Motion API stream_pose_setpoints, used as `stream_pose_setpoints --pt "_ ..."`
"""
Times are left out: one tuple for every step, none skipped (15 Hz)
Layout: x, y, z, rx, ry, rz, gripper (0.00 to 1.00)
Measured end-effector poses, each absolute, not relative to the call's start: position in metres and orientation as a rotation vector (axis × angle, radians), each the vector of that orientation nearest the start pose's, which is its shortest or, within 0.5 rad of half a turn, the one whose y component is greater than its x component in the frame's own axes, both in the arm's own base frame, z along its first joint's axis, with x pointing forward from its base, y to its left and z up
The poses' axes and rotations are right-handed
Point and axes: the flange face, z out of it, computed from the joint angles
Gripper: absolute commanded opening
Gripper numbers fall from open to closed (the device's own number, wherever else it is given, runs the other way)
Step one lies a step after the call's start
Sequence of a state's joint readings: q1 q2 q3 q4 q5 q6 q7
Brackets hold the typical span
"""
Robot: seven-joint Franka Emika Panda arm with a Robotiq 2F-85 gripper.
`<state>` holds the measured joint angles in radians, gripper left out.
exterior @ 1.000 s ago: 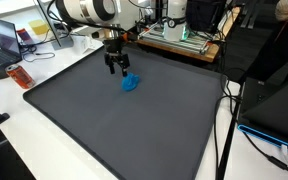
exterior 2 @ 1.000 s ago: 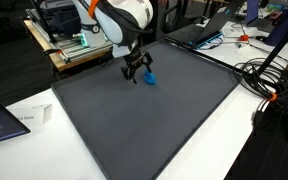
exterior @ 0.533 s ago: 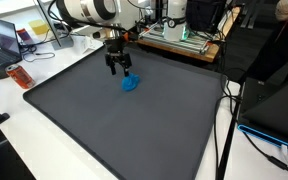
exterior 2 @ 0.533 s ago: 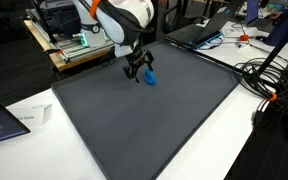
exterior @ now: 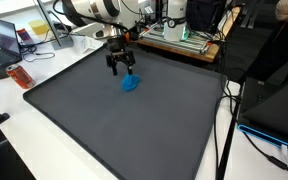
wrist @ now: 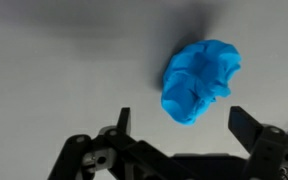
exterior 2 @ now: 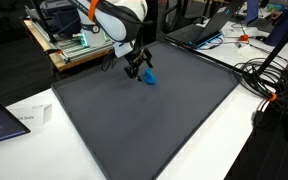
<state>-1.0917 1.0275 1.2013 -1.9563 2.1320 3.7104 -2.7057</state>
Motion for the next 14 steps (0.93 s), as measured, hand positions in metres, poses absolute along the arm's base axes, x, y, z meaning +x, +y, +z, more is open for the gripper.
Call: stream_pose_setpoints --pt "0.494 -0.069 0.178 -2.742 -0.181 -0.533 1.00" --pt "0.493 -0.073 0.175 -2.745 -0.196 -0.544 1.00" --pt "0.492 -0.076 0.173 -2.748 -0.221 -0.560 1.00" --pt "0.490 -0.077 0.170 -2.743 -0.245 -0.563 1.00" --pt "0.489 -0.078 0.168 -2.746 -0.274 -0.569 1.00" --pt "0.487 -0.076 0.167 -2.744 -0.320 -0.579 1.00" --pt "0.484 -0.072 0.166 -2.729 -0.358 -0.578 1.00" --pt "0.482 -0.070 0.165 -2.721 -0.389 -0.586 1.00" --pt "0.479 -0.066 0.165 -2.709 -0.428 -0.601 1.00" --pt "0.473 -0.062 0.165 -2.686 -0.464 -0.604 1.00" --pt "0.469 -0.061 0.165 -2.674 -0.481 -0.610 1.00" --pt "0.463 -0.058 0.164 -2.662 -0.505 -0.618 1.00" --pt "0.456 -0.055 0.164 -2.643 -0.524 -0.616 1.00" --pt "0.452 -0.055 0.164 -2.632 -0.526 -0.620 1.00"
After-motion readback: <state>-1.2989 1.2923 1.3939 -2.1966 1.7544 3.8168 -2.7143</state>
